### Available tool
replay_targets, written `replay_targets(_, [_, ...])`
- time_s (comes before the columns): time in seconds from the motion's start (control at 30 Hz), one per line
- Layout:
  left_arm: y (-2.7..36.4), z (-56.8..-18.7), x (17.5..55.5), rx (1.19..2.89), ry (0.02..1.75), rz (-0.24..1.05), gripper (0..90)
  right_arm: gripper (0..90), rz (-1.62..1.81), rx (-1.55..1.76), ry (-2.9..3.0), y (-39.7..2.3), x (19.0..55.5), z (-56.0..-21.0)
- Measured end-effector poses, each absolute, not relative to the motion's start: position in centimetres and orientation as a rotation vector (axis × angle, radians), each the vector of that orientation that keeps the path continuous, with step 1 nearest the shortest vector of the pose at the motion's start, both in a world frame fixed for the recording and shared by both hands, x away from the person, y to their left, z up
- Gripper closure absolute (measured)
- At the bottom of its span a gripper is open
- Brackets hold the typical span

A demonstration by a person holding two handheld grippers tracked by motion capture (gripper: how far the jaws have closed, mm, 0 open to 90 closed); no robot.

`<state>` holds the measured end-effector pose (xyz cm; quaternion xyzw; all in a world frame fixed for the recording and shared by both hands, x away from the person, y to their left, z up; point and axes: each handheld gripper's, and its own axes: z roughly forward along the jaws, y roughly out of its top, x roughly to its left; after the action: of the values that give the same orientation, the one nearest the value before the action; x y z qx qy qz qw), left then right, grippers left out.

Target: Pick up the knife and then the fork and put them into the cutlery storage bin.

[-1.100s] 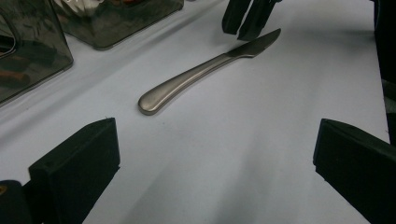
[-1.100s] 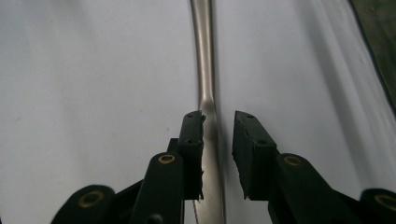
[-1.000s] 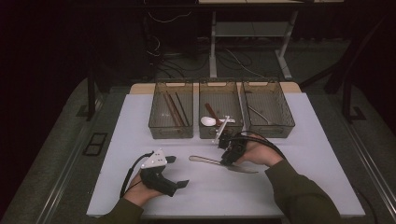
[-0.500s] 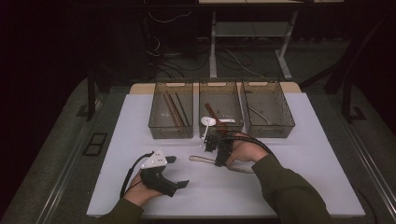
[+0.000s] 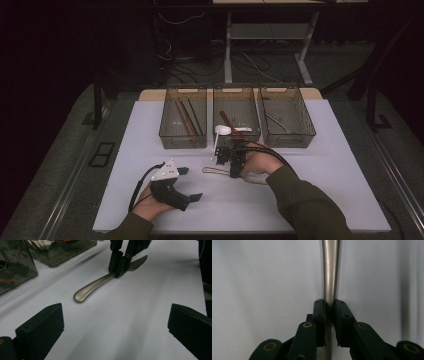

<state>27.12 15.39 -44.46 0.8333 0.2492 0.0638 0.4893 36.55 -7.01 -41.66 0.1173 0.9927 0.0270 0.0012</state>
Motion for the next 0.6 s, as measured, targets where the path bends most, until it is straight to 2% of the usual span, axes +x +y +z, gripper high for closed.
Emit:
replay_targets(0.27, [15.4,-44.5,27.1,2.021,0.608,0.153,0.0,79.6,0.173,0.412,3.117,-7.7,36.8,-41.5])
replay_targets(0.6, [15.4,-44.5,27.1,2.019,0.61,0.152,0.0,79.5,0.478,0.563,3.035,-11.3,36.9,-38.8])
